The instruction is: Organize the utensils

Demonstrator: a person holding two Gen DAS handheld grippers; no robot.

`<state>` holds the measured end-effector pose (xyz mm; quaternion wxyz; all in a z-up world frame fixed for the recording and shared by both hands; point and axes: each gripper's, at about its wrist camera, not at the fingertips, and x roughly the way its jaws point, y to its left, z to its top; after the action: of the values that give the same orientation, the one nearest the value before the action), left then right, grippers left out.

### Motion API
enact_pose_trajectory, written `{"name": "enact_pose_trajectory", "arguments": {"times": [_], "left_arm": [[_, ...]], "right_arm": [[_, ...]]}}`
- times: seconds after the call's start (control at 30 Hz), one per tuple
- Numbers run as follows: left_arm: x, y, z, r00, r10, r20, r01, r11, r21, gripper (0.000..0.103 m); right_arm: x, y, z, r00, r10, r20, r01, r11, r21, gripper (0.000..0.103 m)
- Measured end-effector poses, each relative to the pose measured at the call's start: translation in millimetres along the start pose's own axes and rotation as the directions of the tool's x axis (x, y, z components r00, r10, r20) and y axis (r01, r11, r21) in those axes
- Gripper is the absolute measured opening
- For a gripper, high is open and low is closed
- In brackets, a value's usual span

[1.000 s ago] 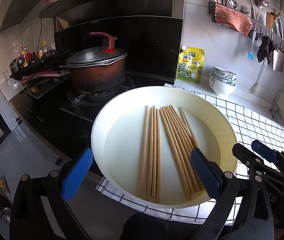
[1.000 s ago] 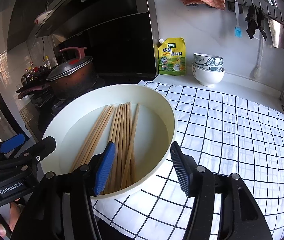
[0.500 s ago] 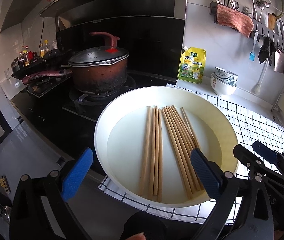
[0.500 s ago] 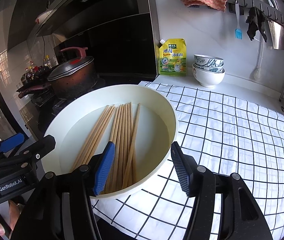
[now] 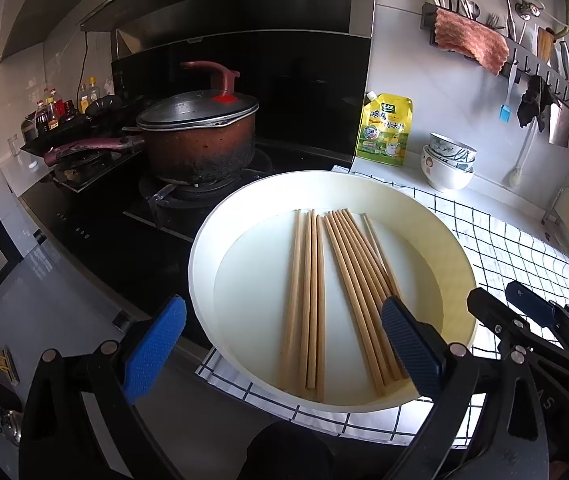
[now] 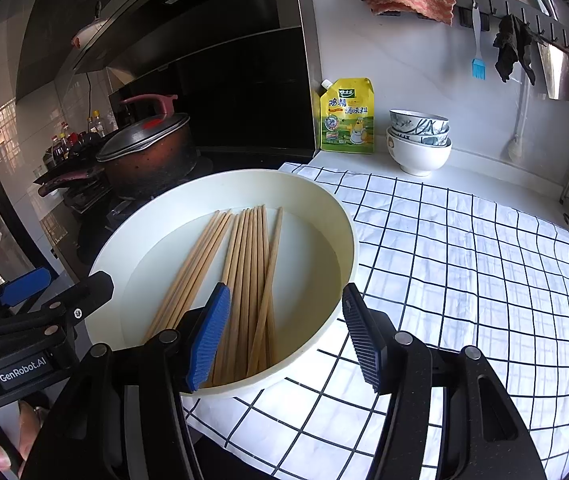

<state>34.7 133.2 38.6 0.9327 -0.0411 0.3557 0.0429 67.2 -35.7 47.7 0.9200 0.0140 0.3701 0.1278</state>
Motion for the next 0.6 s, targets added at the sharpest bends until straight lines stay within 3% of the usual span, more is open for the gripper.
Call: {"name": "enact_pose_trajectory", "arguments": {"times": [0.6], "left_arm": [[1.7,1.1,-0.6,1.0,0.013,-0.014,-0.013,1.0,-0.008,0.097]], "right_arm": [[-2.5,-0.4,0.7,1.0,0.004,0.0,-0.004,1.0,0.004,0.057]]}}
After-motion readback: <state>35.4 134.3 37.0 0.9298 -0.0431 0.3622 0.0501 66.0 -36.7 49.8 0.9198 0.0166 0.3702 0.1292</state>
